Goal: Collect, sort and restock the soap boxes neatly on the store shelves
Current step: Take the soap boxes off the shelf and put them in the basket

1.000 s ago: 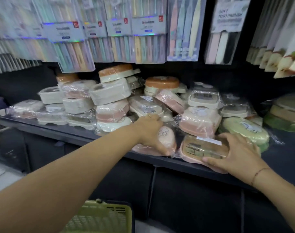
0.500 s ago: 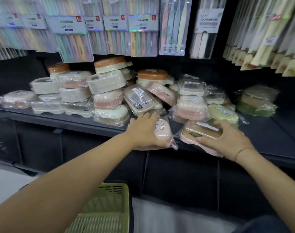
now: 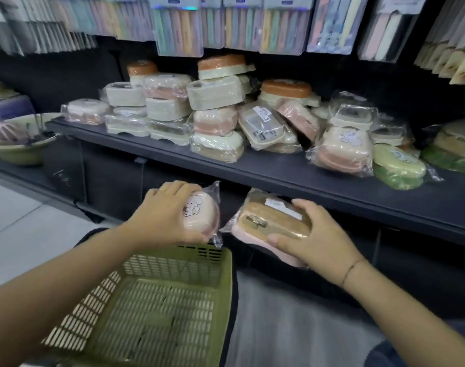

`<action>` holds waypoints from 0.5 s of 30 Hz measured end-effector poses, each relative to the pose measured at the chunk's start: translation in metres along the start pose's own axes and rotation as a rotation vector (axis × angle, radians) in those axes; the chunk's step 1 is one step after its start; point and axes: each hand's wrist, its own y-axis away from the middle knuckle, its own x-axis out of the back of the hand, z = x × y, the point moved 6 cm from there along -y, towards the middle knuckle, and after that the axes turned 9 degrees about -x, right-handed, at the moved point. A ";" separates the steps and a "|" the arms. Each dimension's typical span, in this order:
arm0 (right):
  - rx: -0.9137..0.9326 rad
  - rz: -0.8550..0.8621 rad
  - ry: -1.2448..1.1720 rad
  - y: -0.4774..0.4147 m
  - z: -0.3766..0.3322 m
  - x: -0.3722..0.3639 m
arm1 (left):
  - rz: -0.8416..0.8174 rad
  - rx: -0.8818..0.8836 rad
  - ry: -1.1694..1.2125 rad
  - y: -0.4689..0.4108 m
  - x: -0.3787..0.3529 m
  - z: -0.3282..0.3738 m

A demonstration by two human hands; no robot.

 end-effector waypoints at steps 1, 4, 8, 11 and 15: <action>0.014 -0.068 -0.018 0.000 -0.005 -0.035 | -0.015 0.069 -0.023 0.019 -0.008 -0.024; 0.009 -0.283 -0.079 -0.004 -0.012 -0.147 | -0.067 0.309 -0.053 0.080 -0.030 -0.096; -0.046 -0.475 -0.040 -0.001 0.002 -0.256 | -0.103 0.501 -0.126 0.137 -0.049 -0.159; -0.133 -0.473 0.047 0.001 0.034 -0.280 | -0.115 0.504 -0.141 0.147 -0.070 -0.172; -0.165 -0.350 0.133 -0.002 0.071 -0.274 | -0.270 0.302 -0.140 0.131 -0.119 -0.147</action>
